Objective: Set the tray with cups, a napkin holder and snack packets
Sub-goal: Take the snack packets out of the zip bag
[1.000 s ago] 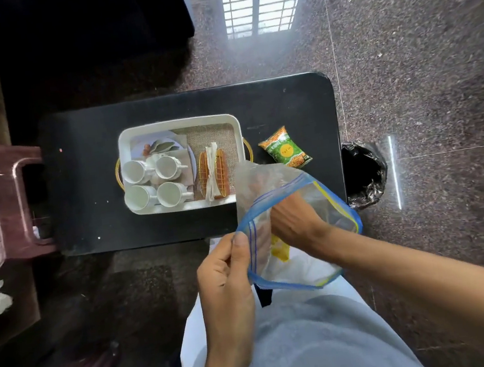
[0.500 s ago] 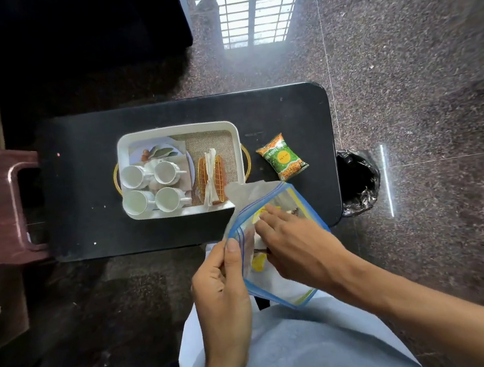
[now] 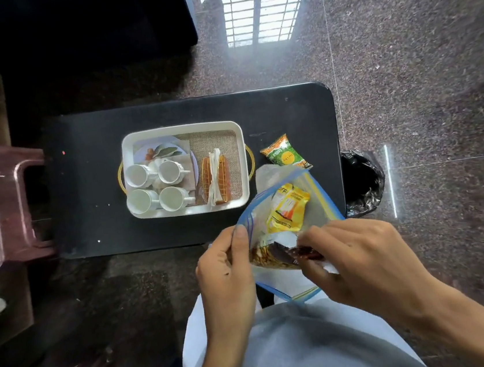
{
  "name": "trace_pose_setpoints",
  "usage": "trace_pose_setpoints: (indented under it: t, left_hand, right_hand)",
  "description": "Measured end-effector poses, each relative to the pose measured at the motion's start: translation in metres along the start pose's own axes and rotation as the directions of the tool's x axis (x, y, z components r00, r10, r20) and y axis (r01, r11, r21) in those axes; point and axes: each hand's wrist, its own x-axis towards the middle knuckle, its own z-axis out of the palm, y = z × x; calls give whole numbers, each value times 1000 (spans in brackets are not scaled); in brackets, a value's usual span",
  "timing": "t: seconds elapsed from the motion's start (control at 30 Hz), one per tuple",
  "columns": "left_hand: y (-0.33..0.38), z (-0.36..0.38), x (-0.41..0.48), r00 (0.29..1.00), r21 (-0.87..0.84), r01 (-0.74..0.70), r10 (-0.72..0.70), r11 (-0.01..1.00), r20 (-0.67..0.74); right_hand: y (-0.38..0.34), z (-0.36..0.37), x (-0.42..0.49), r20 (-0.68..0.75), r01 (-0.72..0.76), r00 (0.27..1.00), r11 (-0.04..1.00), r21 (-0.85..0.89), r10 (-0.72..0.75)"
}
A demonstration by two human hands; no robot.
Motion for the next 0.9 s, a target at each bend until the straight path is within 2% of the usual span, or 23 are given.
trace_pose_setpoints:
  t: [0.07, 0.13, 0.17, 0.2, 0.23, 0.27, 0.3, 0.33, 0.37, 0.4, 0.43, 0.5, 0.6, 0.7, 0.8, 0.9]
  left_hand:
    - [-2, -4, 6, 997, -77, 59, -55, 995, 50]
    - [-2, -9, 11, 988, -133, 117, -102, 984, 114]
    - [-3, -11, 14, 983, -149, 146, -126, 978, 135]
    - [-4, -12, 16, 977, -168, 178, -153, 970, 148]
    - [-5, -13, 18, 971, -186, 214, -187, 959, 150]
    - [-6, -13, 19, 962, -206, 255, -227, 945, 149]
    - [-5, -12, 19, 953, -214, 290, -262, 933, 149]
    - [-5, -11, 19, 946, -210, 314, -287, 926, 151]
    - [-5, -11, 18, 944, -194, 319, -293, 927, 152]
    - [-6, -11, 17, 945, -170, 313, -289, 935, 151]
    - [-6, -11, 16, 950, -142, 296, -275, 945, 148]
    - [-6, -10, 13, 959, -104, 259, -243, 960, 149]
    - [-6, -9, 8, 960, -87, 242, -225, 966, 168]
    - [-7, -10, 2, 959, -108, 257, -240, 960, 150]
    - [-11, -9, 0, 957, -119, 269, -252, 956, 143]
    - [-12, -4, 0, 959, -122, 266, -250, 956, 133]
  right_hand:
    - [-4, -5, -5, -90, 58, 994, 998, 17, -57]
    - [-7, -20, -8, -167, 64, 985, 991, 116, -44]
    - [-6, -20, -8, -190, 13, 982, 985, 174, 20]
    - [3, -13, -5, -165, -94, 976, 956, 279, 144]
    - [11, -7, -9, -19, -257, 957, 878, 403, 289]
    - [17, -3, -11, 143, -413, 901, 704, 578, 410]
    - [27, -4, -5, 265, -592, 767, 484, 644, 585]
    - [35, -13, 1, 185, -588, 730, 467, 660, 658]
    - [38, -24, 10, -30, -481, 720, 530, 699, 693]
    - [38, -34, 19, -189, -379, 675, 555, 741, 713]
    - [44, -41, 23, -249, -314, 648, 550, 774, 720]
    - [67, -22, 46, -201, -316, 554, 428, 847, 808]
    - [120, 45, 82, -12, -446, 411, 213, 869, 912]
    - [160, 114, 111, 156, -495, 285, 6, 869, 946]
    - [181, 167, 132, 231, -567, 209, -74, 820, 950]
    - [192, 202, 146, 257, -632, 147, -110, 767, 955]
